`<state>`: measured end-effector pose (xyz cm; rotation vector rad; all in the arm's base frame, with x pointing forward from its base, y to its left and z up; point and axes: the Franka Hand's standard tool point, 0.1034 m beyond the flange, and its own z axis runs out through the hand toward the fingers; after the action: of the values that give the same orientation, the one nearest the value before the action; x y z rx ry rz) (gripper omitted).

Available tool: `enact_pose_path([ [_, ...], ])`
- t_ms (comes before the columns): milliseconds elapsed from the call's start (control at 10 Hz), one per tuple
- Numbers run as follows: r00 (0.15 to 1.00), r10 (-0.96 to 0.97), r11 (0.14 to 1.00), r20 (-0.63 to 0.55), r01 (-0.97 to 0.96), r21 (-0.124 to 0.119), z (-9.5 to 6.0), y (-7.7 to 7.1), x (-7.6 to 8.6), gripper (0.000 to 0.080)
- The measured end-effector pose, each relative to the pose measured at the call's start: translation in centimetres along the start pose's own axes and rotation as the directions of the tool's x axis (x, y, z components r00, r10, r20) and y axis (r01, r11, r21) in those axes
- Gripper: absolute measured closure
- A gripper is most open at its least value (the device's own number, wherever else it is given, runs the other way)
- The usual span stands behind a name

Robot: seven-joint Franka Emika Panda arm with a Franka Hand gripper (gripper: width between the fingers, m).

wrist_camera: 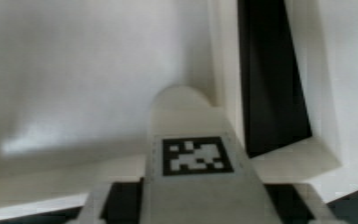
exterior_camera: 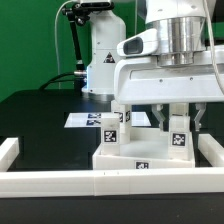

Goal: Assemble square table

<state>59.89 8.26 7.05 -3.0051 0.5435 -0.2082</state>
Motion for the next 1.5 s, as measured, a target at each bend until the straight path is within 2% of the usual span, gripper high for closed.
enact_pose_path([
  [400, 1.000, 0.025, 1.000, 0.000, -0.025, 0.000, 0.01, 0.02, 0.00, 0.0509],
  [600, 0.978, 0.208, 0.978, 0.000, -0.208, 0.002, -0.01, -0.02, -0.02, 0.0509],
  [800, 0.906, 0.424, 0.906, 0.000, -0.424, 0.002, -0.02, -0.22, -0.17, 0.0509],
  [1000, 0.760, 0.650, 0.760, 0.004, -0.650, 0.007, 0.03, -0.45, -0.35, 0.0509],
  [1200, 0.670, 0.742, 0.670, 0.011, -0.742, 0.010, 0.01, -0.26, -0.24, 0.0508],
  [1400, 0.631, 0.775, 0.631, 0.014, -0.775, 0.013, 0.02, -0.77, -0.47, 0.0507],
  [1500, 0.571, 0.820, 0.571, 0.018, -0.821, 0.014, 0.02, -0.79, -0.48, 0.0506],
])
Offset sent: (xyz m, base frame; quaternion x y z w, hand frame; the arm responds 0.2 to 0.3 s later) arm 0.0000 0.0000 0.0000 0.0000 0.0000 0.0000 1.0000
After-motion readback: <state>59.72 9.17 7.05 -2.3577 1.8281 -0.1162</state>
